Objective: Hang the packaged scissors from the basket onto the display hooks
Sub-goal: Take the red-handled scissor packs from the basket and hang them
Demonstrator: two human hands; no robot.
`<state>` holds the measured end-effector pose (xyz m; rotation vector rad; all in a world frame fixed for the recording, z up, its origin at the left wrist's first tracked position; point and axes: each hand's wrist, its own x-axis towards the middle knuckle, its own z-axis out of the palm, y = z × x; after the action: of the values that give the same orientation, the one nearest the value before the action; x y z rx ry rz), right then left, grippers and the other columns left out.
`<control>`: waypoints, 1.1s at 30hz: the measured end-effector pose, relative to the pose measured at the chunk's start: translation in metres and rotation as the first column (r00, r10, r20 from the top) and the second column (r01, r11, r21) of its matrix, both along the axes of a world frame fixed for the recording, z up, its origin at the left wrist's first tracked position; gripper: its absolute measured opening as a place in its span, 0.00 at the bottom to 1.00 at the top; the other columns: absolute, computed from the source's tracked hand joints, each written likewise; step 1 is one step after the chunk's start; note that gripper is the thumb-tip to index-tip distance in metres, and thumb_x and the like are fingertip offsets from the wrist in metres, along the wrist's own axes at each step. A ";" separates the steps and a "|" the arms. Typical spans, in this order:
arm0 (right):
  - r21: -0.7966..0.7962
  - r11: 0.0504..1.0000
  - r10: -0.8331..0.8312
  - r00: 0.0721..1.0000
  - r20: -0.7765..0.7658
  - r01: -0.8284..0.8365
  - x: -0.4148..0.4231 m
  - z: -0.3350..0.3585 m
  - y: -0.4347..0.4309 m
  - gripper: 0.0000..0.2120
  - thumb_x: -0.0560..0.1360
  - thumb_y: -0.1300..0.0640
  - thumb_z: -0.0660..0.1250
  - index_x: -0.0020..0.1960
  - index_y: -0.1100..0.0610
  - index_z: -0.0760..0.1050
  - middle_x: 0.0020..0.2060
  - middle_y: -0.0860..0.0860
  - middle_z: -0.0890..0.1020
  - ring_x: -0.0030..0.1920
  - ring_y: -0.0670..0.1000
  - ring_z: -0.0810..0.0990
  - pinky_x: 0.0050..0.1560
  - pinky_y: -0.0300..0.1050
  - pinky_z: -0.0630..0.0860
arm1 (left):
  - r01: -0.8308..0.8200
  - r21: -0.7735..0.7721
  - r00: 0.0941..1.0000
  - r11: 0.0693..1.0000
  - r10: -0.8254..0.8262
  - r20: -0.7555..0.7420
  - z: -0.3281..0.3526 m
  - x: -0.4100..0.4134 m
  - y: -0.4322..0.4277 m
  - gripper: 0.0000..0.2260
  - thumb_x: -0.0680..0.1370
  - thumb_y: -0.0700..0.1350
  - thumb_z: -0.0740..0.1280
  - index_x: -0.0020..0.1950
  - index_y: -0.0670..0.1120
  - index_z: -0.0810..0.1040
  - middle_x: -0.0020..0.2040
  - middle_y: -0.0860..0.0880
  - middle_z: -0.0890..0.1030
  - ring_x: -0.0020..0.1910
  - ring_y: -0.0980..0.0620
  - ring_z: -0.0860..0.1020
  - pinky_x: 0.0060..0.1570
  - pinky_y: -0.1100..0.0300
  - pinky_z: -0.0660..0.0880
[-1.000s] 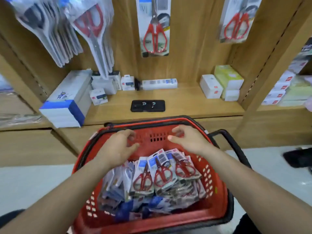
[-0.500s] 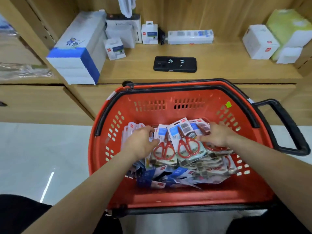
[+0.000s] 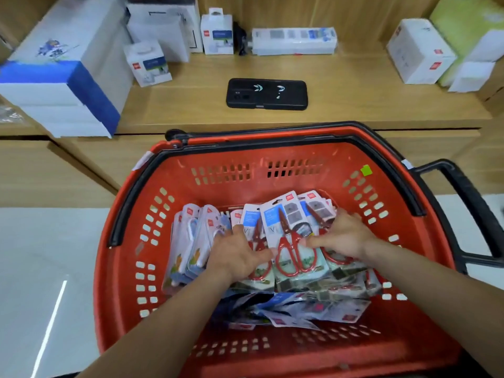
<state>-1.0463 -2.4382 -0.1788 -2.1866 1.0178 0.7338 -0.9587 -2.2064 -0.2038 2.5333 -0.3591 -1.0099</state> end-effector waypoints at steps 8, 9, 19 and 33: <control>0.103 0.986 -0.147 0.978 0.149 0.133 -0.014 -0.002 -0.003 0.60 0.46 0.31 0.85 0.68 0.60 0.68 0.55 0.49 0.82 0.55 0.51 0.82 0.55 0.49 0.80 | -0.303 -0.267 0.952 0.915 0.278 -0.129 -0.002 0.008 -0.001 0.45 0.69 0.56 0.82 0.78 0.44 0.65 0.71 0.45 0.75 0.67 0.45 0.77 0.68 0.49 0.74; 0.116 0.985 -0.145 0.978 0.148 0.129 -0.016 -0.003 -0.003 0.61 0.44 0.29 0.84 0.67 0.59 0.70 0.52 0.48 0.84 0.53 0.50 0.84 0.55 0.50 0.81 | -0.306 -0.314 0.949 0.899 0.261 -0.178 -0.001 0.008 0.000 0.37 0.70 0.51 0.82 0.75 0.44 0.71 0.66 0.48 0.80 0.63 0.47 0.81 0.67 0.49 0.77; 0.153 0.978 -0.171 0.961 0.217 0.139 -0.024 0.015 0.006 0.45 0.55 0.42 0.88 0.61 0.57 0.69 0.49 0.49 0.81 0.49 0.48 0.81 0.42 0.45 0.75 | -0.529 -0.499 0.848 0.687 0.433 -0.304 0.024 0.010 0.017 0.07 0.78 0.41 0.74 0.55 0.49 0.80 0.49 0.47 0.88 0.48 0.46 0.87 0.54 0.47 0.83; 0.268 0.951 -0.261 0.872 0.414 0.157 -0.030 0.022 0.028 0.23 0.68 0.59 0.83 0.55 0.49 0.73 0.48 0.47 0.85 0.49 0.49 0.85 0.58 0.52 0.81 | -0.521 -0.519 0.835 0.678 0.276 -0.476 0.005 -0.018 0.003 0.25 0.74 0.56 0.74 0.68 0.49 0.77 0.57 0.50 0.87 0.57 0.46 0.86 0.63 0.41 0.79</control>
<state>-1.0760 -2.4107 -0.1564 -1.8831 0.8638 0.2126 -0.9768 -2.2039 -0.1987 1.6566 0.0017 -0.9405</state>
